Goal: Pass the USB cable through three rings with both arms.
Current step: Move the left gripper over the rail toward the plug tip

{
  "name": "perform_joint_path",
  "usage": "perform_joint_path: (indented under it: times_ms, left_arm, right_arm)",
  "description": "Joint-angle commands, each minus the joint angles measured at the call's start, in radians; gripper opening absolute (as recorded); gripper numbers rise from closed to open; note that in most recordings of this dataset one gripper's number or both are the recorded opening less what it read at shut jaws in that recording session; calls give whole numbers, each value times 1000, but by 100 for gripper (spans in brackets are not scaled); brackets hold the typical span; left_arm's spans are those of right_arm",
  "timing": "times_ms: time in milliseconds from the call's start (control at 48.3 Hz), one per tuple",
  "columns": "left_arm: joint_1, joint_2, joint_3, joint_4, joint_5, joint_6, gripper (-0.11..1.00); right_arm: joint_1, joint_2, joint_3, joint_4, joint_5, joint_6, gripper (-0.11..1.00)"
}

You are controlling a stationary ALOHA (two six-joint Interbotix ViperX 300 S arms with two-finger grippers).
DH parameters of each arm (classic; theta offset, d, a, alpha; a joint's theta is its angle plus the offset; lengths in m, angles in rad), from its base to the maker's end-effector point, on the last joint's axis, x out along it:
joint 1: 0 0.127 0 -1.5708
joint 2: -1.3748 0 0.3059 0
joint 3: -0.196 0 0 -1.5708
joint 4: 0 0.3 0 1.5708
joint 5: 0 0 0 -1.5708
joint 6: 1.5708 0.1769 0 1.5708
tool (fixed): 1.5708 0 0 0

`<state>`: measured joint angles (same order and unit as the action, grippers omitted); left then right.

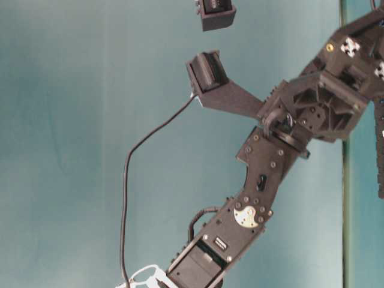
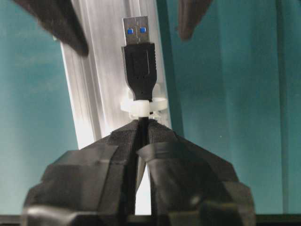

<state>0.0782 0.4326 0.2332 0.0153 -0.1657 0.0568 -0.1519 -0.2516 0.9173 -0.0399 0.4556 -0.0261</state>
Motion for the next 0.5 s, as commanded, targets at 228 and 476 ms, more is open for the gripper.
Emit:
perform_joint_path:
  times_ms: [228, 476]
  left_arm:
    - [-3, 12, -41, 2, 0, -2, 78]
    - [-2, 15, -44, 3, 2, -3, 77]
  right_arm:
    - [5, 0, -5, 0, -14, -3, -9]
    - [6, 3, -6, 2, -14, -3, -9]
